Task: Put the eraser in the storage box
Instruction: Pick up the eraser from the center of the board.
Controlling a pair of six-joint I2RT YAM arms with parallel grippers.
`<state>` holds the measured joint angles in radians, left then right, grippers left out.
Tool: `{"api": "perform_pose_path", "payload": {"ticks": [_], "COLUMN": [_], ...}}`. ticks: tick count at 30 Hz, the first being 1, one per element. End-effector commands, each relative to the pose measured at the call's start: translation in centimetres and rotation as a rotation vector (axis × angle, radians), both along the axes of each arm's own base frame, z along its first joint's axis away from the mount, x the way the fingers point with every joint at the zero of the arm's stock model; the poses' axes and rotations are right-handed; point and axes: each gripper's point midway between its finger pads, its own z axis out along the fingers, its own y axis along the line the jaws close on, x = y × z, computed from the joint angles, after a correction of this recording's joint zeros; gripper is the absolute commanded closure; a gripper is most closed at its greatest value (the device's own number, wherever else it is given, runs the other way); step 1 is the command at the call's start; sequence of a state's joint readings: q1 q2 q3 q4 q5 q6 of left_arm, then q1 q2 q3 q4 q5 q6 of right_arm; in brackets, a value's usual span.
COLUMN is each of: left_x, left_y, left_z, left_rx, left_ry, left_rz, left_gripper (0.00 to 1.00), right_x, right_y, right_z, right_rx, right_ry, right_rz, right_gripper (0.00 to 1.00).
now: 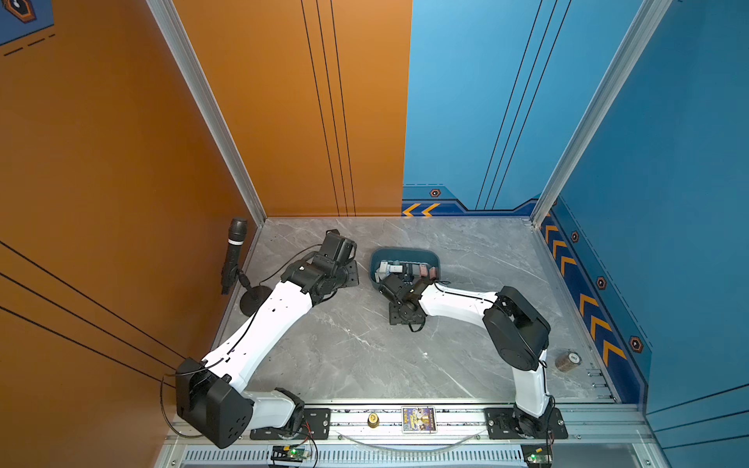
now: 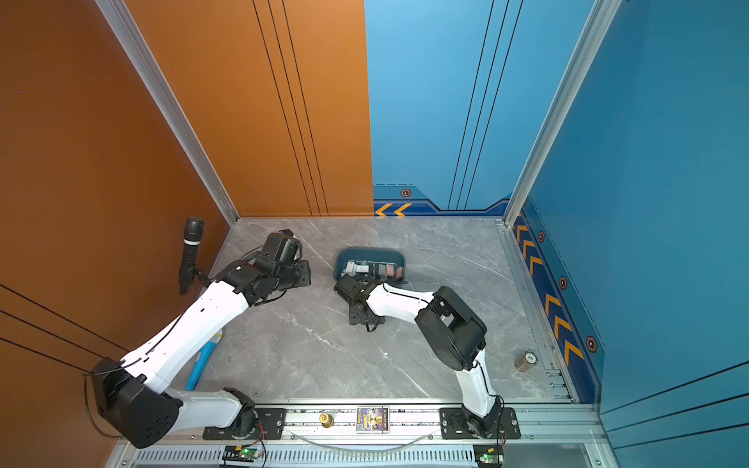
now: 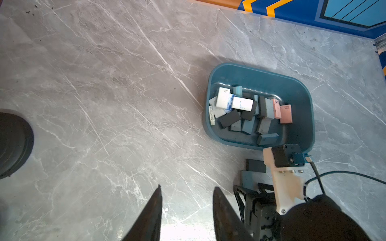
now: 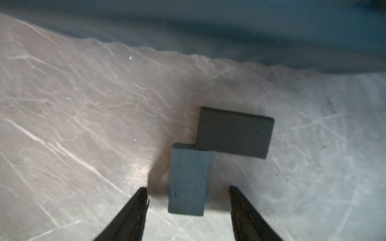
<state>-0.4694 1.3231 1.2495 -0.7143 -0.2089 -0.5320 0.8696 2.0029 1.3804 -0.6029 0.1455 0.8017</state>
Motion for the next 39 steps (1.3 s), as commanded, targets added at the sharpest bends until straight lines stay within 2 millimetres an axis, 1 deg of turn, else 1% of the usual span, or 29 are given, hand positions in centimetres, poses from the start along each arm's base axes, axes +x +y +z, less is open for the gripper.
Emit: {"api": "perform_pose_path", "payload": {"ticks": [1,4,8,16,21,27,33,36,39], "left_x": [-0.4,-0.5,-0.8,-1.1,-1.2,-1.3,-1.3,-1.4,-1.3], "left_y": [0.6,1.0,1.4,2.1,2.2,2.4,2.5,2.5,2.4], "left_z": [0.3,0.3,0.2,0.0,-0.1,-0.4,-0.6,-0.8,-1.1], "left_rx": [-0.018,-0.019,-0.022,-0.028,-0.029,-0.033,-0.039,-0.038,-0.046], "left_ry": [-0.009,-0.01,-0.009,-0.006,-0.004,0.001,0.007,0.013,0.019], "left_rz": [0.019,0.027,0.036,0.052,0.055,0.06,0.063,0.066,0.068], "left_gripper": [0.59,0.59,0.59,0.59,0.58,0.58,0.58,0.58,0.58], "right_x": [0.2,0.1,0.0,0.1,0.0,-0.3,-0.4,0.0,1.0], "right_y": [-1.1,-1.3,-1.2,-1.2,-1.2,-1.3,-1.7,-1.9,-2.0], "right_z": [-0.3,-0.7,-1.1,-0.5,0.5,2.7,6.3,8.4,10.3], "right_rx": [-0.066,-0.078,-0.08,-0.072,-0.066,-0.044,-0.008,0.022,0.048], "right_ry": [-0.001,0.004,0.015,0.007,-0.003,-0.025,-0.085,-0.126,-0.161], "right_rz": [-0.007,-0.009,-0.01,-0.012,-0.01,-0.008,-0.014,-0.017,-0.016], "right_gripper": [0.4,0.46,0.56,0.77,0.79,0.79,0.79,0.78,0.78]}}
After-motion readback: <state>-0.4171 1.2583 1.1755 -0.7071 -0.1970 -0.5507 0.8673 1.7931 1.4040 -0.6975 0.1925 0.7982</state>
